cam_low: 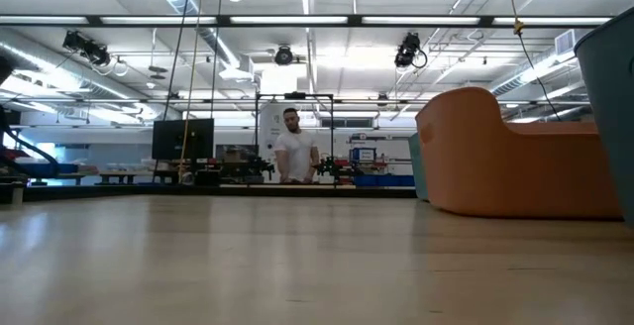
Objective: Sort silverware by color (type)
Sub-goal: Put the black fork into the blue bin
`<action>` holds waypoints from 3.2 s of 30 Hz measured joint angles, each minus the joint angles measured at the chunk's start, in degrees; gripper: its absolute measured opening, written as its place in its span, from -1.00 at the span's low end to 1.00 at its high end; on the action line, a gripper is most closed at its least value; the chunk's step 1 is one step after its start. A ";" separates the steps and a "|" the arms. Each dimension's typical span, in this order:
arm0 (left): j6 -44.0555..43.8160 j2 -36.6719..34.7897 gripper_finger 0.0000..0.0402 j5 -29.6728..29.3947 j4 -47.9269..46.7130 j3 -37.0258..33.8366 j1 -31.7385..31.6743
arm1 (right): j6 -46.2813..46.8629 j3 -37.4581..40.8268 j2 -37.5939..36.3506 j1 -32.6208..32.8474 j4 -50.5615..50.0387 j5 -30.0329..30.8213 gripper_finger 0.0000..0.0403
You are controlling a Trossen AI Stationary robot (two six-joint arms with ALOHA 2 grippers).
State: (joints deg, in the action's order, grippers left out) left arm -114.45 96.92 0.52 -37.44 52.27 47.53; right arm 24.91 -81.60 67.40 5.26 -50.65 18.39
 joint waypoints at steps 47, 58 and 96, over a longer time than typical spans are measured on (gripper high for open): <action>78.29 -5.83 -0.97 -36.53 26.52 23.98 -33.66 | 0.66 -0.02 14.04 7.31 16.84 8.97 -0.46; 80.77 -5.81 -0.96 -36.17 26.72 23.98 -34.14 | -0.53 -0.04 14.03 4.87 16.98 7.65 -0.94; 82.57 -11.08 -0.45 -35.78 6.39 23.99 -32.97 | 19.14 8.33 14.68 34.45 -22.29 -24.49 -0.72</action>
State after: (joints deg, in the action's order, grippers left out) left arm -31.88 85.84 -35.26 -31.04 76.27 14.55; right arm 44.05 -73.28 82.08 39.70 -72.94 -6.10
